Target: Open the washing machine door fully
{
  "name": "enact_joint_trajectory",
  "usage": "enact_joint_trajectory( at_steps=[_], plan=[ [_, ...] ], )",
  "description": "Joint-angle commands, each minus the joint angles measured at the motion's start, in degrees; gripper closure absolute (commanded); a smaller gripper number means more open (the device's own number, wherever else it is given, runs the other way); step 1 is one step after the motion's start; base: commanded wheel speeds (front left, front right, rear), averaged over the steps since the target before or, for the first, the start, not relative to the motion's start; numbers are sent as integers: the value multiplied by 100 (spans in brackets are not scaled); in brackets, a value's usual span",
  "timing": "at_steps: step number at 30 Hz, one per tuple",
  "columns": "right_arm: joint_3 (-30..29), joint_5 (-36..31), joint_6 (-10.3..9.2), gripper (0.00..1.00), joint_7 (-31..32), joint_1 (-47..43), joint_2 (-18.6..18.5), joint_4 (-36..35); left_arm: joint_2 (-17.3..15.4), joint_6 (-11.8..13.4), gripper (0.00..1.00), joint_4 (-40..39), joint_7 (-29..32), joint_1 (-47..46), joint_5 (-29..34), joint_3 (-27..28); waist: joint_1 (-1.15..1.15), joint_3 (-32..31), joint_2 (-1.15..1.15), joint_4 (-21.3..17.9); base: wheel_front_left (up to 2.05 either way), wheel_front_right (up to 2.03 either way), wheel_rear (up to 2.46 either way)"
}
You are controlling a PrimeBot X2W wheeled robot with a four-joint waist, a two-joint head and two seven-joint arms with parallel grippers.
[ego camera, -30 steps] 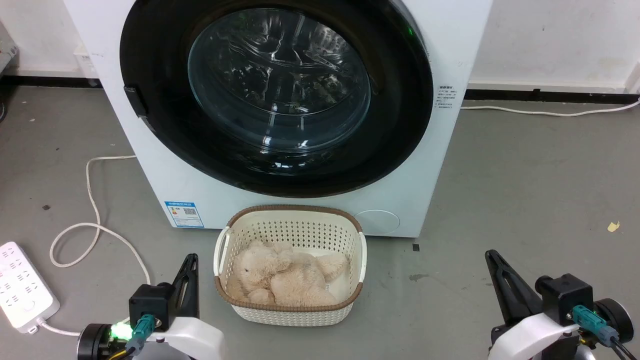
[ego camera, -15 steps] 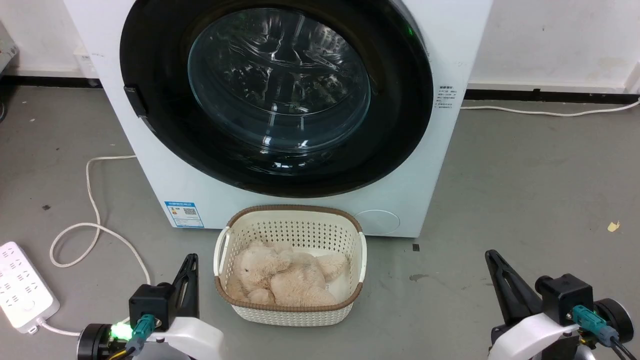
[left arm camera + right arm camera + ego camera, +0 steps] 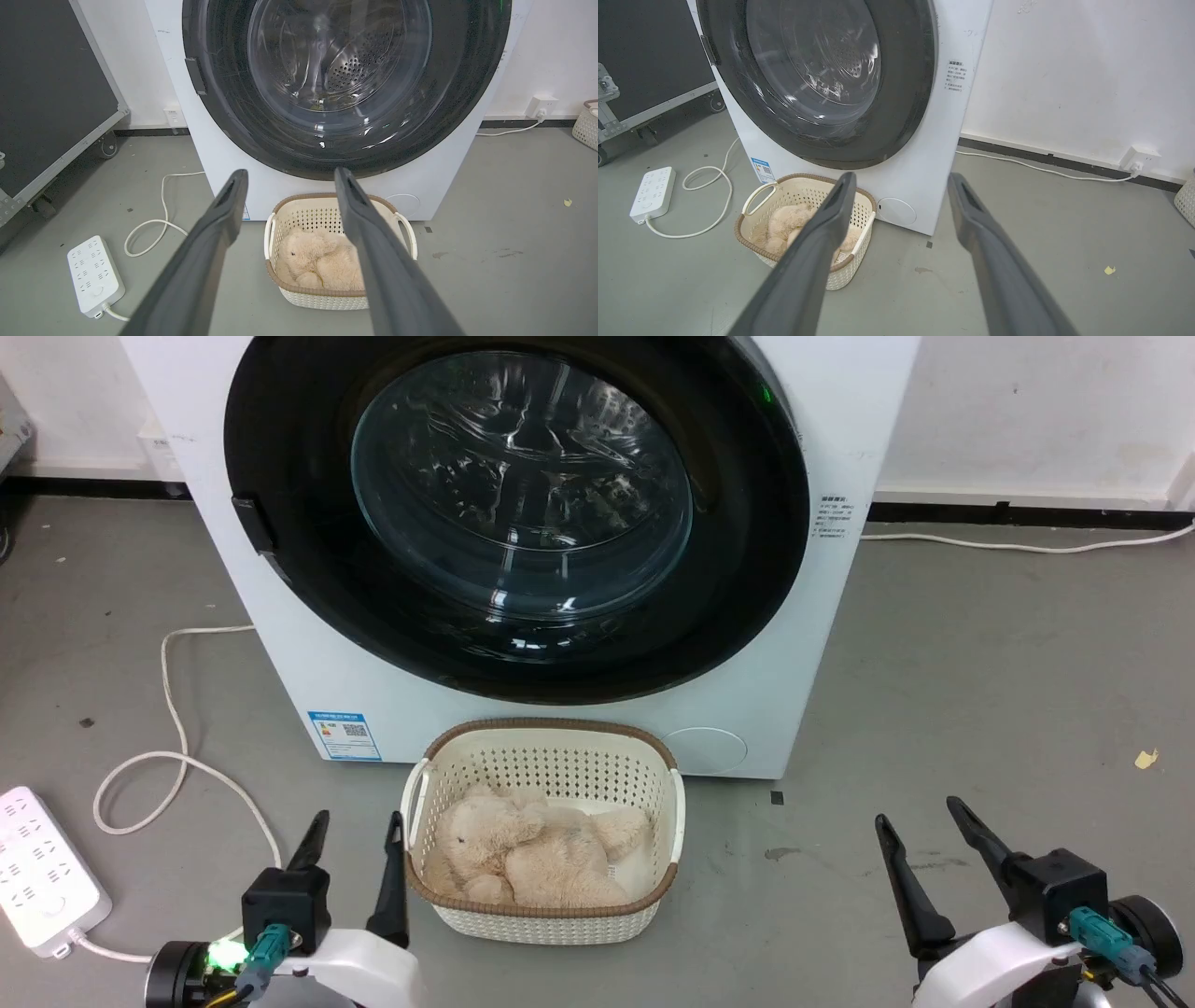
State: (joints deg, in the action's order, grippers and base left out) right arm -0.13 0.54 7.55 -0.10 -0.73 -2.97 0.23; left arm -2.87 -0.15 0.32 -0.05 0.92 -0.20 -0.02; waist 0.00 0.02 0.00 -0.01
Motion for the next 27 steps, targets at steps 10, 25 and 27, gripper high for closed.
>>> enact_joint_trajectory(
  at_steps=[10, 25, 27],
  plan=[
    [-39, 50, -1, 0, -162, -1, 1, 7, -1, 56, 0, 11, -166, -6, -12, -93, 0, 36, 0, 3, 0, 0, 0],
    [-78, 241, -2, 0, -331, 282, -3, -27, -20, 121, 0, -47, -346, -105, -21, -192, 0, 312, 0, 46, 0, 0, 0],
    [-85, 282, -2, 0, -331, 367, -32, -30, -22, 131, 0, -64, -370, -127, -23, -204, 0, 369, 0, 59, 0, 0, 0]
  ],
)
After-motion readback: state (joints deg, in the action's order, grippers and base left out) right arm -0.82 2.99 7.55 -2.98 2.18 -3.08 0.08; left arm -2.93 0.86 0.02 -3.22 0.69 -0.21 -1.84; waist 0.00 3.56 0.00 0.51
